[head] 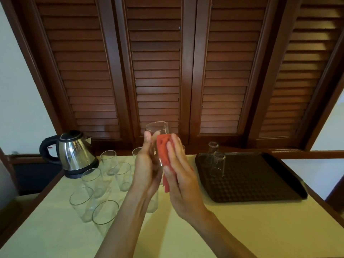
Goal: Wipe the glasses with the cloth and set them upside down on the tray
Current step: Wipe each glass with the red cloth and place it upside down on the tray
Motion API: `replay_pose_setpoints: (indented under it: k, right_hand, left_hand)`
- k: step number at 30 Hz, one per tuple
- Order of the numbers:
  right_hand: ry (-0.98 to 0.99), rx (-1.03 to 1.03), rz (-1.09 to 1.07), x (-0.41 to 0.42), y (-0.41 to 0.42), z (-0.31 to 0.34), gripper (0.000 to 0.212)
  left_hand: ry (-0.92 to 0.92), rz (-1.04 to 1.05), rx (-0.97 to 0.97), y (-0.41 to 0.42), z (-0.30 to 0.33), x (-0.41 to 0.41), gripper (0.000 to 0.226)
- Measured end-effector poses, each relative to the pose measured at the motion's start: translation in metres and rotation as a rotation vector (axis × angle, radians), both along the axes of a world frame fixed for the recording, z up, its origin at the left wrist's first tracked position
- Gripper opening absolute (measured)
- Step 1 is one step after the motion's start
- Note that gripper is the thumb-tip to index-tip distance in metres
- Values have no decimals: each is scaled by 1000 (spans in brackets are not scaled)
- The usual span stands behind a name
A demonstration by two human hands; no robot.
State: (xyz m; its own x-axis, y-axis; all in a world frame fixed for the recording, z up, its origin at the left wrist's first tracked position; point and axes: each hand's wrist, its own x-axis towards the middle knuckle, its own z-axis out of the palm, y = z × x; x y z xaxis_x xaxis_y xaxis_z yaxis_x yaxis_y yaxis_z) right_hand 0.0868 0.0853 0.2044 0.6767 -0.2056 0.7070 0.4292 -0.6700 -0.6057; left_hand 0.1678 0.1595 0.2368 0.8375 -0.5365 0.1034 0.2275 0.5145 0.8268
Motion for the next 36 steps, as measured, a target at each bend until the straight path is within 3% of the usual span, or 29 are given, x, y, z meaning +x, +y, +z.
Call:
replay_pose_setpoints:
  k: [3, 8, 12, 14, 17, 21, 25, 26, 29, 30, 34, 36]
  right_hand:
    - [2, 302, -44, 11, -11, 16, 53]
    - [-33, 38, -38, 7, -1, 3, 53]
    - [-11, 337, -39, 11, -10, 8, 53]
    - [-78, 282, -75, 14, -13, 25, 52]
    - [-133, -21, -48, 14, -2, 13, 52]
    - [-95, 274, -117, 17, -10, 16, 55]
    - [-142, -92, -101, 16, -6, 15, 53]
    - [-133, -93, -84, 13, -5, 10, 54]
    - [-108, 153, -72, 13, -8, 14, 53]
    - [-108, 158, -87, 14, -8, 24, 53]
    - [-106, -154, -88, 10, -2, 19, 50]
    - [-104, -11, -23, 6, -2, 8, 52]
  left_hand:
    - [-77, 24, 66, -4, -5, -7, 52]
    - [-59, -36, 103, -3, 1, -7, 66]
    - [-174, 17, 136, -4, 0, -11, 59]
    - [-170, 8, 129, -7, -4, -15, 57]
    - [-153, 65, 78, -7, 1, -11, 58]
    - [-189, 100, 143, -8, -3, -12, 55]
    - [-122, 35, 132, -6, 0, -17, 65]
    - [-135, 25, 126, -4, 5, -15, 68]
    - [-173, 16, 133, -4, 4, -16, 62]
    - [-161, 1, 124, -5, 1, -18, 58]
    - [-133, 6, 41, -5, 0, -17, 52]
    - [-132, 49, 23, -4, 4, -10, 59]
